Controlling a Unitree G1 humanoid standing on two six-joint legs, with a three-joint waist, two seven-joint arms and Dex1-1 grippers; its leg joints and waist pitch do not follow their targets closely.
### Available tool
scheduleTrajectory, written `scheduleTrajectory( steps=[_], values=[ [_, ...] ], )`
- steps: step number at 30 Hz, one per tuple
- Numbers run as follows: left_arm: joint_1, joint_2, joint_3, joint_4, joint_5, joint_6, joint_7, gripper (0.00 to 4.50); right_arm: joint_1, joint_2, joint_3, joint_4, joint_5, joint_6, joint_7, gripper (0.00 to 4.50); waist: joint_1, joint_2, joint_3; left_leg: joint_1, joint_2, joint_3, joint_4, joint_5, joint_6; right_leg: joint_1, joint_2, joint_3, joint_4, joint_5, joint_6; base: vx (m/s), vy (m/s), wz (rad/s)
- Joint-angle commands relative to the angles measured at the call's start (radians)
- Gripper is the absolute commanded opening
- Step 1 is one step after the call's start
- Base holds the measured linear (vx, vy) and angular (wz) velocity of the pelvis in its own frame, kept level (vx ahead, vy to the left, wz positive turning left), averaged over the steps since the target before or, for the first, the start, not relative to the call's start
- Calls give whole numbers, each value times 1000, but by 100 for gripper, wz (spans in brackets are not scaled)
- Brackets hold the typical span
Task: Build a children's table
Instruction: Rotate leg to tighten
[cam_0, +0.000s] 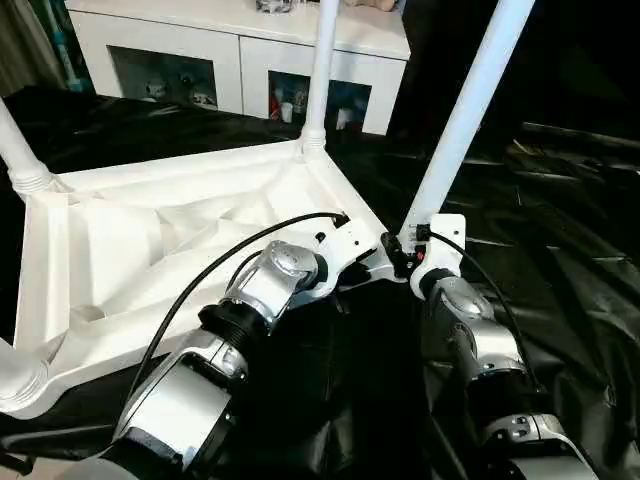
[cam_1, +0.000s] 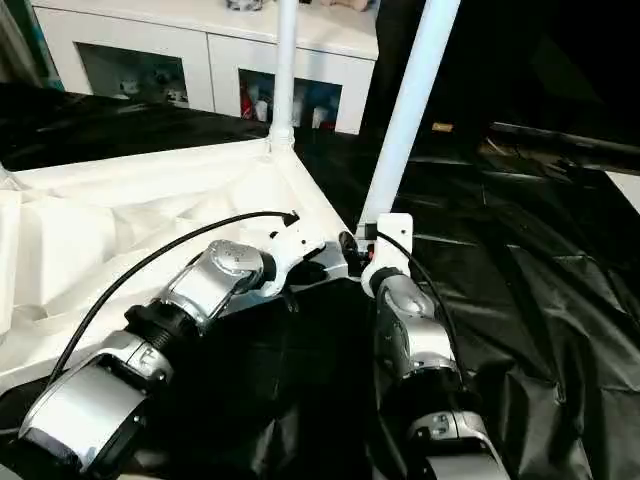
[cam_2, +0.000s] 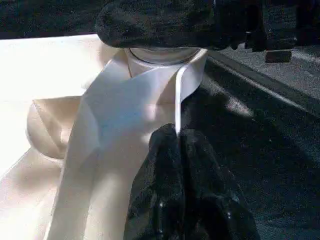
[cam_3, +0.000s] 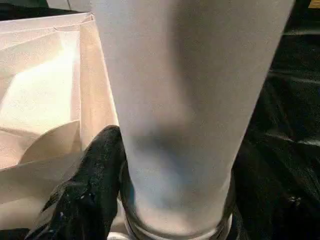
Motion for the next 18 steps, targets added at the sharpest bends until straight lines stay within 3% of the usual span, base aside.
scheduleTrajectory(
  steps=[1,4,8,11,12,14,16,18],
  values=[
    [-3,20,-8,59,37,5,35,0,37,5,33,2,18,19,87,341,1,6,-44,12,66,-37,-87,-239,11,20,-98,52,-87,-273,-177,0,0,0],
    [-2,27,-11,64,36,-8,17,0,45,-20,43,-16,17,16,124,359,-1,4,-43,7,67,-40,-90,-246,16,24,-99,51,-88,-296,-173,0,0,0],
    [28,66,-13,3,6,-25,-105,0,104,-151,80,-141,31,31,328,373,-1,2,-42,2,69,-40,-88,-211,37,29,-98,50,-87,-259,-177,0,0,0],
    [48,92,-7,-48,-26,-37,-191,0,139,-227,82,-196,48,11,443,373,0,-1,-48,-4,68,-37,-79,-153,68,36,-101,50,-74,-162,-210,0,0,0],
    [54,106,-11,-66,-31,-56,-222,0,150,-250,79,-218,62,15,485,373,1,6,-52,-2,68,-34,-74,-105,88,36,-99,50,-64,-81,-241,0,0,0],
    [61,124,-17,-83,-39,-77,-264,0,164,-276,77,-245,78,21,534,373,3,1,-54,-3,67,-31,-69,-78,105,37,-96,50,-59,-16,-257,0,0,0],
    [73,149,-26,-116,-50,-90,-329,0,180,-298,81,-280,98,33,580,373,8,3,-59,-1,68,-27,-62,-16,139,36,-93,49,-43,103,-288,0,0,0],
    [100,189,-40,-183,-76,-113,-434,0,202,-318,94,-324,118,48,630,373,12,3,-54,-3,71,-27,-64,-24,149,35,-97,47,-44,92,-301,0,0,0]
  ],
)
